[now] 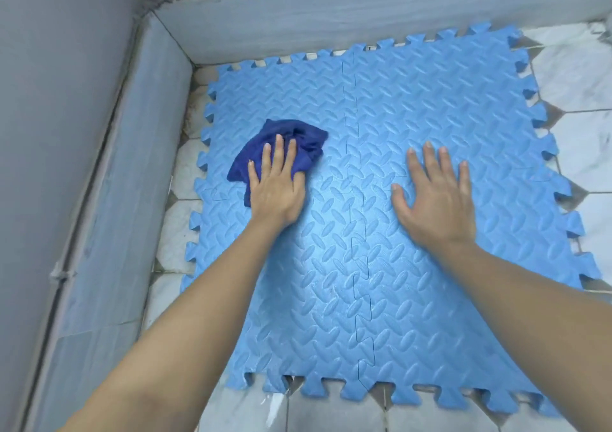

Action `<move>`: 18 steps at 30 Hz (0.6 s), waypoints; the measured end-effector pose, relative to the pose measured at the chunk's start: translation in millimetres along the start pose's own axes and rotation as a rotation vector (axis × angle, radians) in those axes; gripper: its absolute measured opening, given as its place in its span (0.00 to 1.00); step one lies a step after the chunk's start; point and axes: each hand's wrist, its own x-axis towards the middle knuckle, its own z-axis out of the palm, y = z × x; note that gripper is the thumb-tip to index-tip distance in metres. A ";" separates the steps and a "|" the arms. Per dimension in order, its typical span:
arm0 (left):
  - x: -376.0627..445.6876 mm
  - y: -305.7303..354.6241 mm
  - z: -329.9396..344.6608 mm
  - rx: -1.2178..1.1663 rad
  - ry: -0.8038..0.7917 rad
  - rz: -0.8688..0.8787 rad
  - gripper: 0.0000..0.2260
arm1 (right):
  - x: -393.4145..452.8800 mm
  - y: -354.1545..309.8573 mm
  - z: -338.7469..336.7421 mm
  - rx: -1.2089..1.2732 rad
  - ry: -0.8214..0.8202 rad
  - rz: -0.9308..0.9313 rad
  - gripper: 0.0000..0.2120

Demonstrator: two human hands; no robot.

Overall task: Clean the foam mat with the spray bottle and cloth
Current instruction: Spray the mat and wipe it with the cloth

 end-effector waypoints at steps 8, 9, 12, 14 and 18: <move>62.1 86.5 2.6 0.151 -0.081 0.305 0.27 | 1.3 -2.6 -5.5 0.042 0.011 0.020 0.31; 61.0 100.5 3.9 0.171 -0.114 0.420 0.27 | 2.1 -2.8 -5.4 0.046 0.016 0.022 0.31; 69.1 121.4 0.6 0.212 -0.203 0.638 0.26 | 3.2 -3.9 -4.4 0.044 0.016 0.020 0.31; 88.3 111.8 -8.1 0.259 -0.199 0.662 0.26 | 3.3 -3.2 -4.6 0.054 0.029 0.025 0.31; 130.8 26.8 -36.4 0.191 -0.102 0.253 0.25 | 2.6 -4.0 -6.7 0.078 0.039 0.035 0.31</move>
